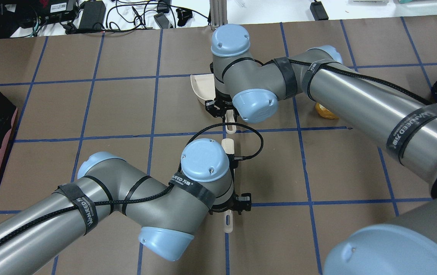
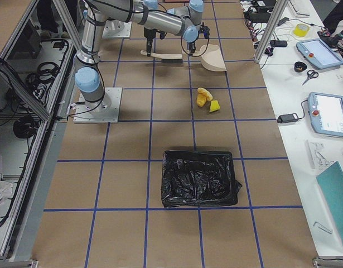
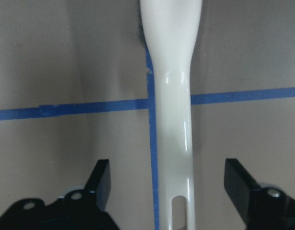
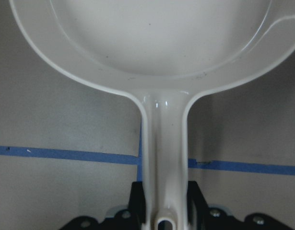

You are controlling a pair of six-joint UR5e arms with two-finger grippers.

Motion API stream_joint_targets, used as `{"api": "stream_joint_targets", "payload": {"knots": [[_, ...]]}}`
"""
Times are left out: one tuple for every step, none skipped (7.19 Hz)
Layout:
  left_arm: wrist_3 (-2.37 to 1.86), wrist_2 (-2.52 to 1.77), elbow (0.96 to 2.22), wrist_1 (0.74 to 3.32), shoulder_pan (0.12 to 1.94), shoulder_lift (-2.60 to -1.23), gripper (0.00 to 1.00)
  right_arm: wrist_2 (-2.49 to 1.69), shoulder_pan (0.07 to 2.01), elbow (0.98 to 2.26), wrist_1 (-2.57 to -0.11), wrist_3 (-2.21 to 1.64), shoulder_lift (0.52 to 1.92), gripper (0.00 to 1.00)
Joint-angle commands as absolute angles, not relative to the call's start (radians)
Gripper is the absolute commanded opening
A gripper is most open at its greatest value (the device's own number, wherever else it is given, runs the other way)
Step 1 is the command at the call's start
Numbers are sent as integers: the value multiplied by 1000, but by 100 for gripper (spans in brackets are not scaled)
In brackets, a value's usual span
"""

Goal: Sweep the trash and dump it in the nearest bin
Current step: 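Carry the dustpan with the right gripper beside the trash items while lifting the brush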

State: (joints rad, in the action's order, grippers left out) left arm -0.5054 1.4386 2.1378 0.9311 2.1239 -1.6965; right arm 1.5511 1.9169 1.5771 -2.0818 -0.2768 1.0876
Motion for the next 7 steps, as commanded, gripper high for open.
{"api": "stream_joint_targets", "payload": {"knots": [[-514, 1433, 2138, 937, 2125, -1698, 41, 1566, 1879, 1550, -2095, -266, 1129, 26], [-518, 1434, 2138, 939, 2125, -1698, 41, 1568, 1829, 1513, -2074, -244, 1147, 26], [-520, 1436, 2138, 940, 2125, -1704, 41, 1568, 1769, 1500, -2054, -153, 1164, 26], [-520, 1433, 2140, 940, 2125, -1709, 39, 1569, 1700, 1500, -2010, -53, 1192, 26], [-520, 1431, 2140, 939, 2125, -1710, 38, 1572, 1631, 1500, -1949, 71, 1227, 26], [-520, 1434, 2138, 940, 2125, -1715, 53, 1621, 1568, 1502, -1909, 212, 1261, 26], [-520, 1434, 2138, 940, 2125, -1721, 54, 1673, 1531, 1505, -1879, 347, 1285, 26]]}}
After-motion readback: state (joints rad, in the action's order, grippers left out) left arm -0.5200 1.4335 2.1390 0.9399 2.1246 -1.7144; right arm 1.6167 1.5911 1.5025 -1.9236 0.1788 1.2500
